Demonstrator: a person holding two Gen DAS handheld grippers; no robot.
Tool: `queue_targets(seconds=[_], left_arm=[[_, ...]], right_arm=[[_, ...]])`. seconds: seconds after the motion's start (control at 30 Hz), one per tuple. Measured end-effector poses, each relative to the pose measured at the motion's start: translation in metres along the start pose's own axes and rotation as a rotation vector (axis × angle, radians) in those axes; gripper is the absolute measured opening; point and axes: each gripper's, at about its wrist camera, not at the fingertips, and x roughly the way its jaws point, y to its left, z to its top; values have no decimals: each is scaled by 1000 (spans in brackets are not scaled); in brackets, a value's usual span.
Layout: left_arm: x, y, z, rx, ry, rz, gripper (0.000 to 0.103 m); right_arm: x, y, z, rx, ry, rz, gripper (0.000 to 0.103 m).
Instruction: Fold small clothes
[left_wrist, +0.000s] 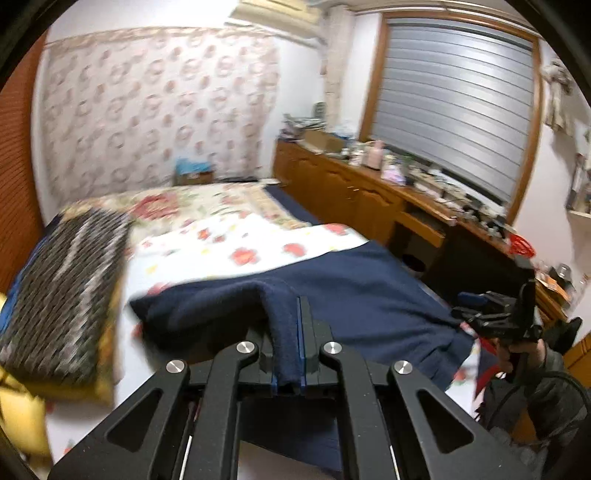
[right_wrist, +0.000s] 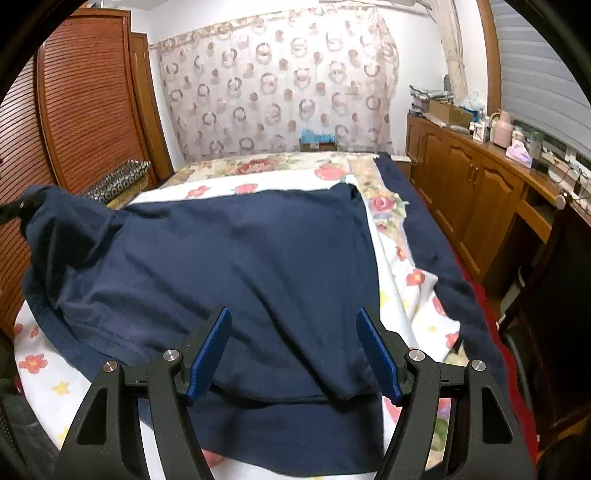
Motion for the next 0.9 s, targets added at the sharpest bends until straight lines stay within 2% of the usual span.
queue_targets(seconds=[0.37, 0.53, 0.67, 0.73, 0.8, 0.9], left_arm=[[46, -91, 57, 136, -1, -190, 7], [50, -124, 65, 196, 8, -241, 7], [60, -140, 64, 217, 27, -250, 7], [68, -139, 60, 219, 58, -229, 14], [72, -135, 53, 224, 76, -213, 41], [72, -122, 42, 224, 75, -172, 57]], right_arm=[[-12, -8, -7, 15, -67, 0, 72], [-16, -12, -10, 22, -84, -6, 72], [-18, -11, -12, 31, -92, -9, 72], [-17, -11, -12, 33, -90, -9, 72], [-15, -9, -13, 34, -87, -11, 72], [-13, -8, -11, 34, -85, -11, 72]])
